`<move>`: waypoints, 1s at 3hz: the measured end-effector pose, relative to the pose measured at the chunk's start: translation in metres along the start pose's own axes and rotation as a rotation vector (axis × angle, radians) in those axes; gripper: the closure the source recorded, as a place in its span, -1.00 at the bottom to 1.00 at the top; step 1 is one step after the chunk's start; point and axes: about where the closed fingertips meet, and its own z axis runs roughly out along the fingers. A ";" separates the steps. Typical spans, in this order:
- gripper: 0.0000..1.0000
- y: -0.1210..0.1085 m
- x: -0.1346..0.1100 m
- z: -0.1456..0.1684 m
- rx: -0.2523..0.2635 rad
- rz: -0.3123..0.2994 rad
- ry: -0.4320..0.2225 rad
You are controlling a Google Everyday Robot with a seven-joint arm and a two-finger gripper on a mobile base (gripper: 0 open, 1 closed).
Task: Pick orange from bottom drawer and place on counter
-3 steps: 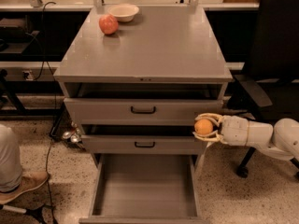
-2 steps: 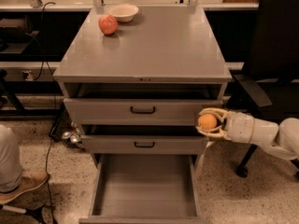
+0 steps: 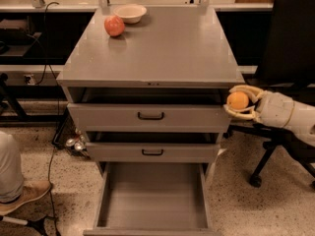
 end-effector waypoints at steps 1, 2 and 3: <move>1.00 -0.044 -0.016 0.000 -0.006 -0.033 0.003; 1.00 -0.056 -0.019 -0.003 0.014 -0.048 0.004; 1.00 -0.069 -0.030 -0.001 0.023 -0.043 -0.016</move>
Offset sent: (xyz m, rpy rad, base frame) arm 0.0171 -0.0100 0.0337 -0.0171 -0.0234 0.0018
